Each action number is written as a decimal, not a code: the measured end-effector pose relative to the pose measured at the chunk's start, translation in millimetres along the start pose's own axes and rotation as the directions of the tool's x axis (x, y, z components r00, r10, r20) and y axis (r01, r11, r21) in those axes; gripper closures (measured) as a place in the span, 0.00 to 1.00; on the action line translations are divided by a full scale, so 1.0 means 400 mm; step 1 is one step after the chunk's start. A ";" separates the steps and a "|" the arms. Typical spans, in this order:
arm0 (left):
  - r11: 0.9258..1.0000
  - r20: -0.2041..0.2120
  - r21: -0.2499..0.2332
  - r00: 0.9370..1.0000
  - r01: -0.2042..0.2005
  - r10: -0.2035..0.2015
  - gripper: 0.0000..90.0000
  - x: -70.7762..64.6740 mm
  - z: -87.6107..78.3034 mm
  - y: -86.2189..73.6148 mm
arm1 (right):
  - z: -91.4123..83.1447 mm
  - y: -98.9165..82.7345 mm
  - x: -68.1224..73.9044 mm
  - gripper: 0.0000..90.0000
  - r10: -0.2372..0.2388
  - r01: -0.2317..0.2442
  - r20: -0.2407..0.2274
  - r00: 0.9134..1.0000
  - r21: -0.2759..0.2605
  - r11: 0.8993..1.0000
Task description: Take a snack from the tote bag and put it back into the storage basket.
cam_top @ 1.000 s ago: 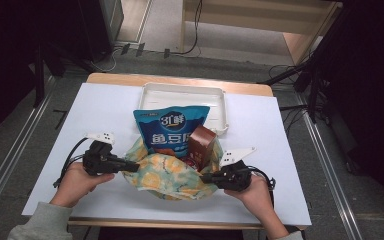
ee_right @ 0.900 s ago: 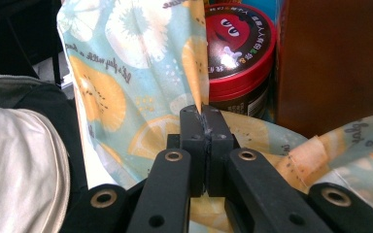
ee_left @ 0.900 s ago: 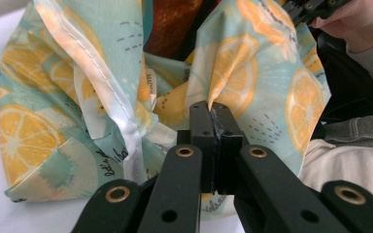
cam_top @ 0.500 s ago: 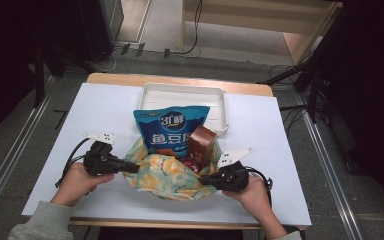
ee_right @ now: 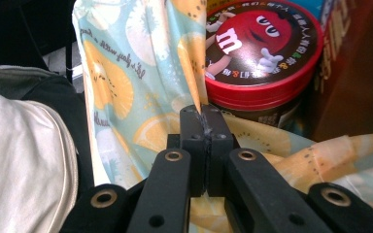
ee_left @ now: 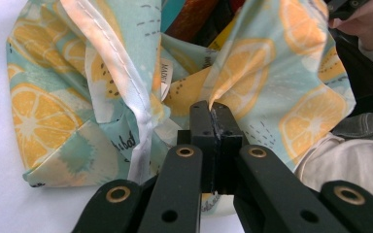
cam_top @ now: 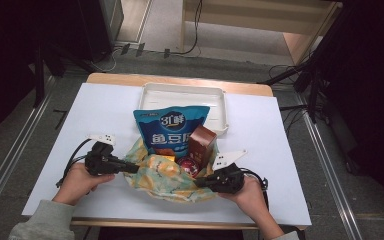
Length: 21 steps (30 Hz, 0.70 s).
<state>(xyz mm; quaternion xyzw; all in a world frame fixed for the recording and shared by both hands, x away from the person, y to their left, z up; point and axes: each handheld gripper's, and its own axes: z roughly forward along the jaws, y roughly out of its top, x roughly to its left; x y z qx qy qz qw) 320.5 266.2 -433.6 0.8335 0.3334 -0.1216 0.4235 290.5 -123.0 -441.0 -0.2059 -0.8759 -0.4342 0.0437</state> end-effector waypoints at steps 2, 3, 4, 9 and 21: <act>1.000 -0.002 0.010 1.000 0.002 -0.002 1.00 0.001 0.003 0.001 | 0.009 0.001 0.000 1.00 0.007 -0.007 -0.008 1.000 0.005 1.000; 1.000 -0.012 0.008 1.000 0.003 -0.003 1.00 0.002 0.005 0.002 | 0.013 0.002 0.000 1.00 0.010 -0.010 -0.011 1.000 0.011 1.000; 1.000 -0.012 0.008 1.000 0.003 -0.003 1.00 0.002 0.005 0.002 | 0.015 0.002 -0.001 1.00 0.008 -0.008 -0.013 1.000 0.012 1.000; 1.000 -0.022 0.007 1.000 0.002 -0.001 1.00 0.011 0.007 0.000 | 0.025 0.004 0.002 1.00 0.004 -0.003 -0.015 1.000 0.019 1.000; 1.000 -0.035 0.016 0.999 0.005 -0.005 1.00 0.021 0.017 0.000 | 0.044 -0.002 -0.008 1.00 0.008 -0.008 -0.048 0.999 0.003 1.000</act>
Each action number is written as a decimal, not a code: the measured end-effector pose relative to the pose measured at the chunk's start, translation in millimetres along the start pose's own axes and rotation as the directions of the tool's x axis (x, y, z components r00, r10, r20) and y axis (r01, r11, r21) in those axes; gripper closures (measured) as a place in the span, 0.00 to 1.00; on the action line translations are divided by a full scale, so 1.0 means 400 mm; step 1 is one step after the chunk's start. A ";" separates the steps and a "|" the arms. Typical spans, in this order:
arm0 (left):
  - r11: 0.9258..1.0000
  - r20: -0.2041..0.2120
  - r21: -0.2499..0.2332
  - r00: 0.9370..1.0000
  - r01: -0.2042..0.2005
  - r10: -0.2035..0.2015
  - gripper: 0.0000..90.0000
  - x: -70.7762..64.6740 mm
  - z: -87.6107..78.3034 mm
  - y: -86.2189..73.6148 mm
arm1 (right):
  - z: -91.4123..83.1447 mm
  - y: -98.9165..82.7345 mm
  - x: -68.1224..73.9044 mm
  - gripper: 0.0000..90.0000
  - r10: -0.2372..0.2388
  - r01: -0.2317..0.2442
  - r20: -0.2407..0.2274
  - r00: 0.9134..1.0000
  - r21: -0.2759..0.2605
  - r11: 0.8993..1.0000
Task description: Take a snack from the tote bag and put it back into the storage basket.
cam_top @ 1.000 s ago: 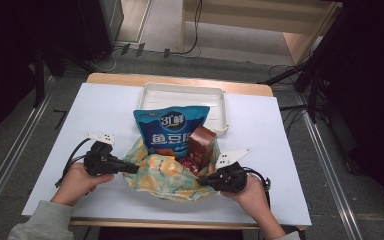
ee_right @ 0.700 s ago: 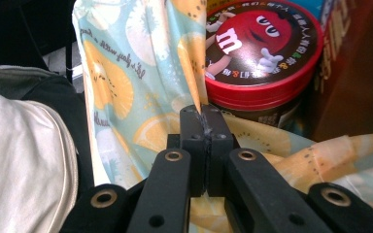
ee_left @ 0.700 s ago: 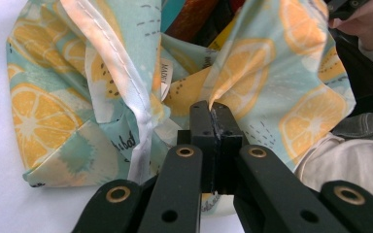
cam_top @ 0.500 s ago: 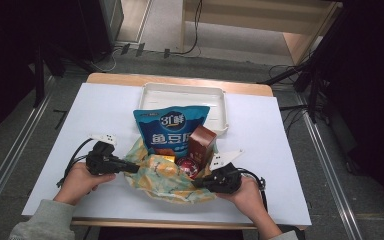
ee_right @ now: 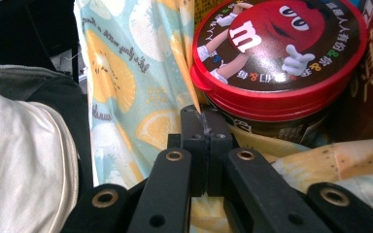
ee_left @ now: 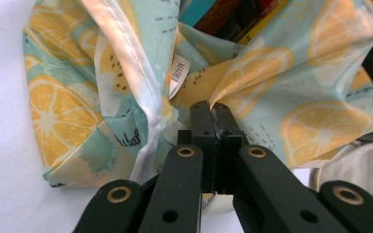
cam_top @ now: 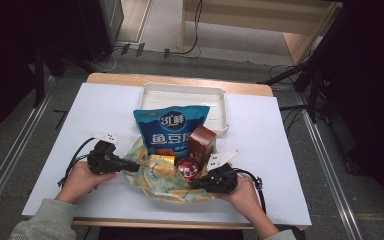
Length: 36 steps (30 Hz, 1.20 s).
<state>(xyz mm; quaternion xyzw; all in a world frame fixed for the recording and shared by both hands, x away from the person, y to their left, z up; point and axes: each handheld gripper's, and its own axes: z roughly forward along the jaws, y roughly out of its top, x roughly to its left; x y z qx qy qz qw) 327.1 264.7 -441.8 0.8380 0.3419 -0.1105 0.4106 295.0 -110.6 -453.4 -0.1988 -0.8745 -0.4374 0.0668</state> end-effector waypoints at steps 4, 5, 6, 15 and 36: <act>1.000 0.001 -0.011 1.000 0.001 -0.001 1.00 0.005 -0.010 -0.006 | 0.002 -0.004 0.002 1.00 -0.008 0.008 0.001 1.000 -0.006 1.000; 1.000 0.001 -0.011 1.000 0.001 -0.001 1.00 0.005 -0.010 -0.006 | 0.002 -0.004 0.002 1.00 -0.008 0.008 0.001 1.000 -0.006 1.000; 1.000 -0.002 -0.003 1.000 0.007 -0.007 1.00 0.009 -0.008 -0.008 | 0.006 -0.001 0.005 1.00 -0.019 0.019 0.000 1.000 -0.007 1.000; 0.999 0.007 0.010 0.999 0.043 -0.044 1.00 0.025 -0.002 -0.013 | 0.014 0.005 0.012 1.00 -0.026 0.026 -0.003 1.000 -0.010 1.000; 0.994 0.006 0.026 0.995 0.102 -0.102 1.00 0.061 0.009 -0.028 | 0.039 0.002 0.019 1.00 -0.030 0.030 -0.012 0.999 0.023 0.999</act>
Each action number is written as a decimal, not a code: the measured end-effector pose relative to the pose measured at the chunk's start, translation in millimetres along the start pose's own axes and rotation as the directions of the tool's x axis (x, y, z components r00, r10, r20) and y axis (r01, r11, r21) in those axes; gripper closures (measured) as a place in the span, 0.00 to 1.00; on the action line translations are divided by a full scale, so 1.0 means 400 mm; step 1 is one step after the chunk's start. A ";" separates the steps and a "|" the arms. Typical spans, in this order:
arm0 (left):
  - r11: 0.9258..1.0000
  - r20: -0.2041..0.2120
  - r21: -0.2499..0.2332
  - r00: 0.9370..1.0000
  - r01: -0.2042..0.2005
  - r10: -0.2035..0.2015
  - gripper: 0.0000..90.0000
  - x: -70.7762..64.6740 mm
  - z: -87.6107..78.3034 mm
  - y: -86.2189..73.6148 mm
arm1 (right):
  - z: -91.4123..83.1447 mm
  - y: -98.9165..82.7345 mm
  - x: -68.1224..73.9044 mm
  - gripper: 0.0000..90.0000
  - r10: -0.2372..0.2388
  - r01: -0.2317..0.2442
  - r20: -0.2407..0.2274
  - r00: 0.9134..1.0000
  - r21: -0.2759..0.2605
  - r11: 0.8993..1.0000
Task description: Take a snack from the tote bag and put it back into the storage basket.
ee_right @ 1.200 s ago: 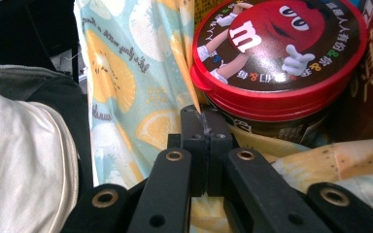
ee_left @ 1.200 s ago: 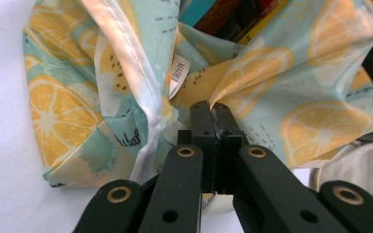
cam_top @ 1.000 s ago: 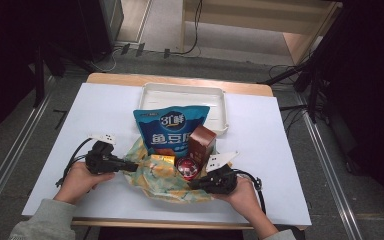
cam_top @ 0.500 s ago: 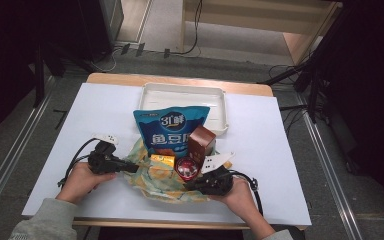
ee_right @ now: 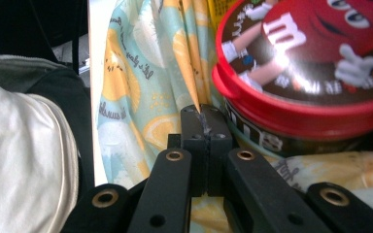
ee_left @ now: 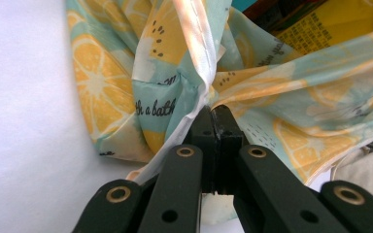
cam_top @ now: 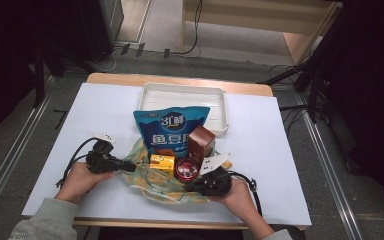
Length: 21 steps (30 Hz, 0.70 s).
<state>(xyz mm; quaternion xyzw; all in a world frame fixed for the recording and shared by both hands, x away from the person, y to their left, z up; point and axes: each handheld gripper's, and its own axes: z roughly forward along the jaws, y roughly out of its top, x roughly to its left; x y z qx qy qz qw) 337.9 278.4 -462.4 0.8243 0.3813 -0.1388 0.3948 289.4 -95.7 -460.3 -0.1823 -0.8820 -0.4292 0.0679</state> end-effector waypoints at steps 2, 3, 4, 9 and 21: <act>1.000 0.004 -0.001 1.000 0.002 -0.002 1.00 0.000 0.000 -0.001 | -0.004 -0.007 -0.002 1.00 -0.006 0.006 0.008 1.000 0.000 1.000; 1.000 0.004 -0.001 1.000 0.002 -0.002 1.00 0.000 0.000 -0.001 | -0.004 -0.007 -0.002 1.00 -0.006 0.006 0.008 1.000 0.000 1.000; 1.000 -0.002 0.007 1.000 0.004 -0.004 1.00 0.000 -0.001 -0.001 | -0.007 -0.012 -0.003 1.00 -0.001 0.001 0.009 1.000 -0.004 1.000; 1.000 -0.027 0.026 1.000 0.013 -0.013 1.00 0.001 0.008 -0.004 | -0.008 -0.041 -0.030 1.00 0.026 -0.028 0.046 0.999 0.051 0.998; 0.999 -0.033 0.029 0.999 0.025 -0.024 1.00 0.009 0.011 -0.012 | -0.013 -0.070 -0.060 1.00 0.024 -0.024 0.028 0.999 0.019 1.000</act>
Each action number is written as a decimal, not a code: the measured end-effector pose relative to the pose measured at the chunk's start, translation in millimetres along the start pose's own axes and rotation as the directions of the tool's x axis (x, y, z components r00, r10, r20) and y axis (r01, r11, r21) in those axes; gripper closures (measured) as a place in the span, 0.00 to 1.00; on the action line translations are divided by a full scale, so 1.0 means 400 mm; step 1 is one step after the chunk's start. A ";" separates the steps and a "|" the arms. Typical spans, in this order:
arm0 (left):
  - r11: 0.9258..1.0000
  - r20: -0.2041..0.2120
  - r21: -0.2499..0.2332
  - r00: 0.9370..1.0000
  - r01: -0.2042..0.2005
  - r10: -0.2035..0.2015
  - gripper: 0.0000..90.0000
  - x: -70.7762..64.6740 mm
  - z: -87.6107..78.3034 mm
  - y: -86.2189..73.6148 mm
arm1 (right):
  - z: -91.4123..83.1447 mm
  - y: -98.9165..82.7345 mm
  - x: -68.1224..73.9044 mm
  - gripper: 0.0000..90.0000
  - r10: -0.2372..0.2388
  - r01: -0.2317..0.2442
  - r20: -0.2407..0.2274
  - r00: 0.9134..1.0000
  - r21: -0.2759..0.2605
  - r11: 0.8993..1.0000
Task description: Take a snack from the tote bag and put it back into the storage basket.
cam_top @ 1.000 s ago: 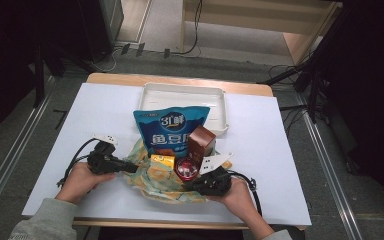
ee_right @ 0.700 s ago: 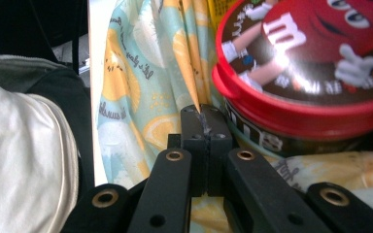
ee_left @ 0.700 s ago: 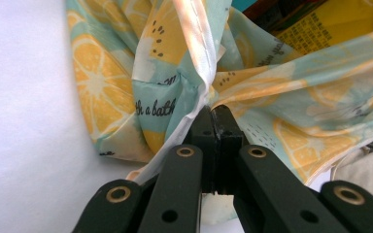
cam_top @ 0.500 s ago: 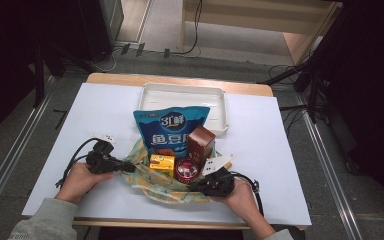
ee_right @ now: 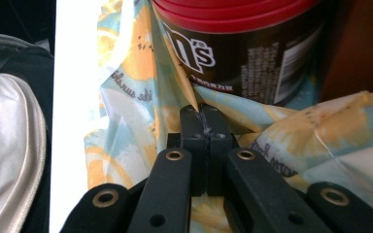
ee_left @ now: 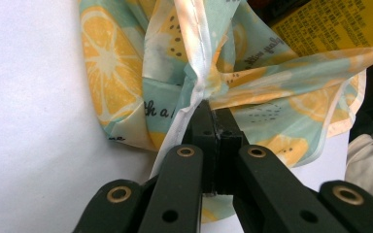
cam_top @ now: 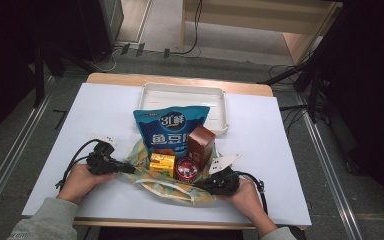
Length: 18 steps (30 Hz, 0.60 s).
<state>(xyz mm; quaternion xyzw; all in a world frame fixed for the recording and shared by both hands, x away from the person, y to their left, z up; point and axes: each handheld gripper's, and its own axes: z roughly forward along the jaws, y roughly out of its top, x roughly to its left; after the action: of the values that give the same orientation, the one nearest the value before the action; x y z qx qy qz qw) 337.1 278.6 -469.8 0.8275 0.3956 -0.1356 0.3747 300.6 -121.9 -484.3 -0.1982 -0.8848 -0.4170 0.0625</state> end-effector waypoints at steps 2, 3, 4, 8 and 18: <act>1.000 0.002 0.006 1.000 -0.004 0.004 1.00 -0.004 0.000 -0.001 | -0.006 -0.005 -0.002 1.00 0.005 -0.005 0.006 1.000 -0.001 1.000; 1.000 0.004 0.011 1.000 -0.012 0.012 1.00 -0.006 0.001 -0.003 | -0.009 -0.006 -0.002 1.00 0.009 -0.009 0.009 1.000 0.003 1.000; 1.000 0.004 0.011 1.000 -0.012 0.012 1.00 -0.006 0.001 -0.003 | -0.009 -0.006 -0.002 1.00 0.009 -0.009 0.009 1.000 0.003 1.000; 0.999 0.013 0.020 0.999 -0.033 0.033 1.00 -0.014 0.005 -0.007 | -0.025 -0.014 -0.006 1.00 0.021 -0.021 0.025 0.999 0.014 1.000; 0.998 0.020 0.017 0.998 -0.064 0.064 1.00 -0.019 0.009 -0.010 | -0.042 -0.025 -0.010 1.00 0.031 -0.032 0.028 0.999 0.023 0.999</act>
<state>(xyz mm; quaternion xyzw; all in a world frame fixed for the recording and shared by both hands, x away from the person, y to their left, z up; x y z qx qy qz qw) 329.4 273.4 -470.1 0.8417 0.3641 -0.1349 0.3753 299.1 -141.6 -481.8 -0.2172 -0.8872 -0.4028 0.0592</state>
